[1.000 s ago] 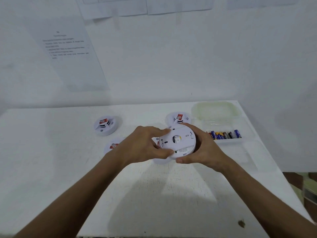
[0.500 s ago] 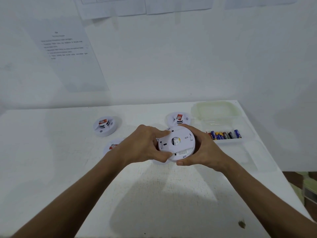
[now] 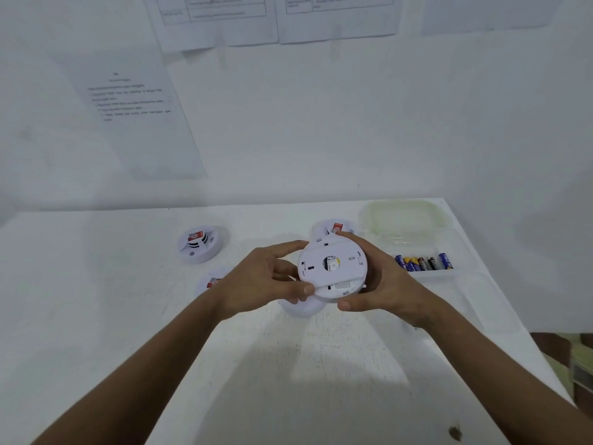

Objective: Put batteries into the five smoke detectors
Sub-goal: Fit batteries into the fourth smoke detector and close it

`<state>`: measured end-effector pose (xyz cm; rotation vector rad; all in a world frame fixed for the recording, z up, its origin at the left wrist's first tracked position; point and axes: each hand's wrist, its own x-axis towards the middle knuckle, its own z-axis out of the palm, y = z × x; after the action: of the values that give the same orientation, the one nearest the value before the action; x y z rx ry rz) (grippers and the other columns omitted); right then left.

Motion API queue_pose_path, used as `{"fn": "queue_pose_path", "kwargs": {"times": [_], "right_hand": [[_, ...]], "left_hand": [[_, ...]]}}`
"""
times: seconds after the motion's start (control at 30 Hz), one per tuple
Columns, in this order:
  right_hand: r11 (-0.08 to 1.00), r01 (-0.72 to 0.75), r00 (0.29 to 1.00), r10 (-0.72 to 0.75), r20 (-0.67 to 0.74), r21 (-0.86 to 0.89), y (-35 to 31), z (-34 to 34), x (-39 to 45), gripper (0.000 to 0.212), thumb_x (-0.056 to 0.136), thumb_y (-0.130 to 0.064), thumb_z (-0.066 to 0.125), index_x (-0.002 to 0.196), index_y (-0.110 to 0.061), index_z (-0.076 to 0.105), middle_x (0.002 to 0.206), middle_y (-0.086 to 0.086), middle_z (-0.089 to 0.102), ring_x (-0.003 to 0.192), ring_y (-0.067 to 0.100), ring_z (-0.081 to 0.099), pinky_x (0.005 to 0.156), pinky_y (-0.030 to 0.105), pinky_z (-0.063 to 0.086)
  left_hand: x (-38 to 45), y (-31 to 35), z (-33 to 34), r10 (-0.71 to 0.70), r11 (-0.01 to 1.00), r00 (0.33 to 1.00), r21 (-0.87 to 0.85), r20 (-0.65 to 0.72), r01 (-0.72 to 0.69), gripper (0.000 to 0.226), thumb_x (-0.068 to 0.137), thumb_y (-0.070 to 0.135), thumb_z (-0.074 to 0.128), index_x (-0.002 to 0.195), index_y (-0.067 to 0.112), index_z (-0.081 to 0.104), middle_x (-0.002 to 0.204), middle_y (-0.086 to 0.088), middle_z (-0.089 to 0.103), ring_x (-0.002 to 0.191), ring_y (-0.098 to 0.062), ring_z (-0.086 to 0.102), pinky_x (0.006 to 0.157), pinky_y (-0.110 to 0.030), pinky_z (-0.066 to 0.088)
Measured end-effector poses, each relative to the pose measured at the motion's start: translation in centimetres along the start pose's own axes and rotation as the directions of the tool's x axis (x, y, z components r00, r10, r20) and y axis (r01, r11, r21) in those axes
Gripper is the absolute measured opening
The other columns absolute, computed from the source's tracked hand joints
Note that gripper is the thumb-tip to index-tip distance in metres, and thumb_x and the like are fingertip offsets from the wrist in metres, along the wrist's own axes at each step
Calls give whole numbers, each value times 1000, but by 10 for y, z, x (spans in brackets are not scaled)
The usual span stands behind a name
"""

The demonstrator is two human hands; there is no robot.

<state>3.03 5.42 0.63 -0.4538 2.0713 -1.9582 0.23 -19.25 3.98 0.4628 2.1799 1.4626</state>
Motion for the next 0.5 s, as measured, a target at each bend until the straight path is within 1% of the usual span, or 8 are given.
{"fn": "queue_pose_path", "kwargs": {"times": [0.07, 0.13, 0.23, 0.3, 0.33, 0.4, 0.43, 0.5], "right_hand": [[996, -54, 998, 52, 22, 66, -3, 0, 1, 74, 82, -13, 77, 141, -41, 44, 138, -11, 58, 124, 13, 59, 92, 33, 56], [983, -129, 992, 129, 12, 134, -7, -1, 2, 60, 88, -22, 66, 140, -43, 45, 137, -8, 61, 119, 17, 64, 93, 35, 56], [968, -214, 977, 213, 26, 129, -10, -2, 6, 59, 86, -29, 65, 136, -51, 44, 122, 1, 70, 104, 26, 71, 88, 36, 59], [967, -234, 972, 233, 21, 97, -11, -2, 8, 59, 88, -27, 66, 134, -55, 42, 115, 3, 73, 97, 32, 73, 83, 35, 60], [970, -226, 974, 227, 2, 86, -10, -1, 9, 61, 90, -23, 67, 136, -54, 42, 115, 4, 73, 95, 33, 73, 84, 36, 60], [981, -181, 981, 186, -59, 72, -10, 0, 10, 64, 90, -17, 69, 141, -47, 44, 115, 7, 73, 94, 35, 73, 88, 40, 60], [985, -155, 983, 161, -87, 69, -9, 2, 10, 63, 89, -16, 69, 141, -44, 46, 116, 8, 72, 93, 35, 73, 88, 41, 60], [992, -110, 984, 119, -135, 68, -8, 5, 10, 56, 91, -18, 68, 137, -43, 51, 118, 6, 72, 93, 33, 73, 87, 38, 60]], "left_hand": [[1, -4, -2, -13, 1000, 999, -16, -34, 13, 83, 76, 13, 82, 145, 29, 40, 107, -4, 74, 98, -25, 71, 97, -49, 51], [2, -8, -5, -7, 1000, 999, -29, -54, 6, 79, 75, 11, 82, 142, 31, 46, 107, -3, 73, 97, -25, 71, 97, -51, 50], [2, -13, -6, -13, 999, 997, -40, -75, 10, 76, 75, 7, 81, 140, 30, 49, 110, -3, 71, 95, -25, 71, 96, -51, 51], [2, -15, -5, -15, 999, 990, -30, -138, 11, 68, 76, 5, 80, 136, 25, 54, 112, -1, 70, 92, -24, 72, 96, -50, 51], [2, -15, -4, -3, 1000, 986, -10, -168, 1, 60, 78, 6, 78, 132, 24, 58, 112, 2, 71, 92, -22, 72, 95, -50, 52], [2, -12, -2, 19, 1000, 982, 9, -188, -18, 44, 85, 13, 72, 125, 29, 64, 111, 5, 71, 94, -19, 71, 96, -46, 52], [1, -10, -1, 22, 1000, 985, -13, -170, -24, 39, 89, 20, 68, 126, 32, 63, 111, 5, 71, 97, -18, 71, 96, -43, 52], [0, -6, 1, -5, 994, 993, -107, -115, -7, 39, 94, 37, 59, 133, 35, 57, 117, 4, 70, 99, -18, 70, 96, -38, 53]]}}
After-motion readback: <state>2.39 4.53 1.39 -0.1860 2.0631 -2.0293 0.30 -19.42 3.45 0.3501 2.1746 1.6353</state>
